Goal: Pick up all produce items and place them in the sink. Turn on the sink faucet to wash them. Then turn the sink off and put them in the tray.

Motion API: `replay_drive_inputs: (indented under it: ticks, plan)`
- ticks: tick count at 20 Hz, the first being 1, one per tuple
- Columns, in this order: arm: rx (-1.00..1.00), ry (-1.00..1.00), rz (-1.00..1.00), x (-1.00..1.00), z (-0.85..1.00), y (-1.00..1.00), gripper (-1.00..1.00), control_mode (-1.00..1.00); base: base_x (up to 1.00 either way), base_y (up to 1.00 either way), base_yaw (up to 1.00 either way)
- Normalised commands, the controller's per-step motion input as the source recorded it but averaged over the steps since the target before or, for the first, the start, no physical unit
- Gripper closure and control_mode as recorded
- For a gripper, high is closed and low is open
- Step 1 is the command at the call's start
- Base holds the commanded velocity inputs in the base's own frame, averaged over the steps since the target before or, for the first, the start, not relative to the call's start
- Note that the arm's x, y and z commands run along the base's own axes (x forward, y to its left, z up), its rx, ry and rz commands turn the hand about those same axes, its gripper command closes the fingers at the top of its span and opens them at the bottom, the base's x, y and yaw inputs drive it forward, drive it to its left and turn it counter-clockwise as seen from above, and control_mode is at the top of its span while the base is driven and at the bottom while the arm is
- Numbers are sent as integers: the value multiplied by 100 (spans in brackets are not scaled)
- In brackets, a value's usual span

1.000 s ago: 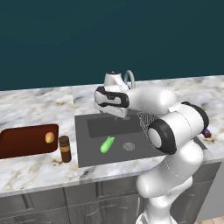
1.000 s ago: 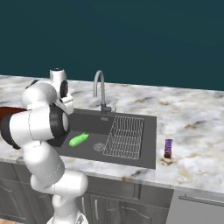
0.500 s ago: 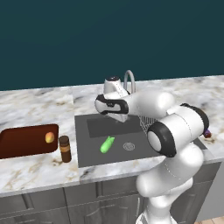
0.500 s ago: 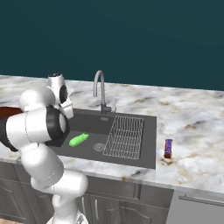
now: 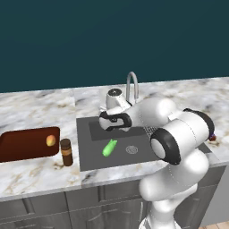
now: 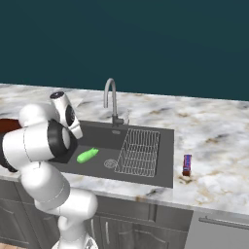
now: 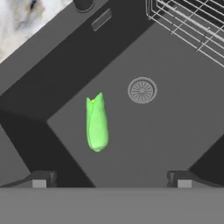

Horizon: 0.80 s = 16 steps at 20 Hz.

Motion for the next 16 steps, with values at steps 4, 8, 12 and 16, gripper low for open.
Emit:
replay_drive_inputs:
  ticks: [4, 8, 12, 16]
  plan:
    - [-1, -8, 0, 0, -22, 0, -100, -100, 0, 0, 0]
    - [-1, -1, 0, 0, -8, 0, -100, -100, 0, 0, 0]
    - [-2, 0, 0, 0, -16, 0, -100, -100, 0, 0, 0]
    - [-3, 0, 0, 0, -17, 0, -100, -100, 0, 0, 0]
